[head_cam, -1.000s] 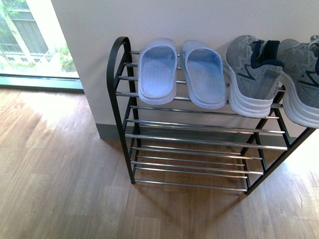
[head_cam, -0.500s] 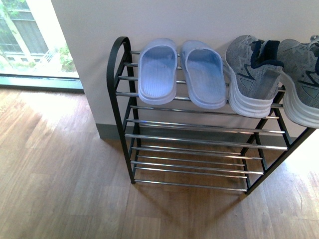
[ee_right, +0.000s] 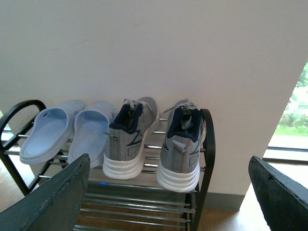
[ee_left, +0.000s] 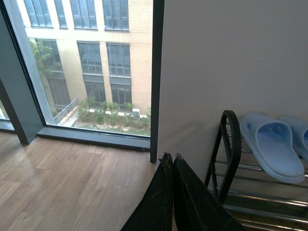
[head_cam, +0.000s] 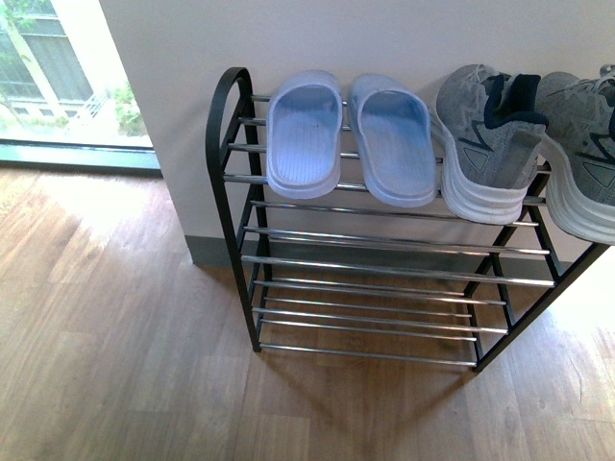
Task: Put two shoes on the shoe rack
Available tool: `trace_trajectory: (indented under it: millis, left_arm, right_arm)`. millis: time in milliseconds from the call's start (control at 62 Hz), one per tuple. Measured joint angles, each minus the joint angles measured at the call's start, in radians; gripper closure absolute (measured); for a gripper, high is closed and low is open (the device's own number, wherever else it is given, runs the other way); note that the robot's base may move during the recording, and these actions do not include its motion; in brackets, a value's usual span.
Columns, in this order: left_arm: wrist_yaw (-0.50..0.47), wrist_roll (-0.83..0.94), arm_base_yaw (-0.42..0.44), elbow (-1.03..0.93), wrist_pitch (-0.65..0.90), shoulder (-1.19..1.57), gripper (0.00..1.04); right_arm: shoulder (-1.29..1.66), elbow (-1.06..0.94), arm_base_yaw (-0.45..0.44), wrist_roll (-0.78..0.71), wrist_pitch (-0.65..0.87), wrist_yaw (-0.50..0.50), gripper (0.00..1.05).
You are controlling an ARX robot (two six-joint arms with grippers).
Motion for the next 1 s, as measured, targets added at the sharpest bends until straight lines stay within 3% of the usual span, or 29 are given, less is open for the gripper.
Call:
trace_trajectory:
  millis: [97,177,548,694,903,1000]
  left_arm:
    - [0.000,0.000,0.000,0.000,-0.024,-0.021,1.04]
    - [0.000,0.000,0.000,0.000,-0.190,-0.165,1.04]
    - [0.000,0.000,0.001,0.000,-0.200,-0.180,1.03]
    - [0.000,0.000,0.001,0.000,-0.200,-0.180,0.67]
    - [0.000,0.000,0.001,0.000,-0.200,-0.180,0.31]
    - [0.000,0.000,0.001,0.000,-0.200,-0.180,0.09]
  right_arm:
    - [0.000,0.000,0.000,0.000,0.000,0.000,0.09]
    - [0.000,0.000,0.000,0.000,0.000,0.000,0.09]
    - [0.000,0.000,0.000,0.000,0.000,0.000,0.09]
    - [0.000,0.000,0.000,0.000,0.000,0.000,0.09]
    - [0.000,0.000,0.000,0.000,0.000,0.000,0.09]
    - [0.000,0.000,0.000,0.000,0.000,0.000,0.09]
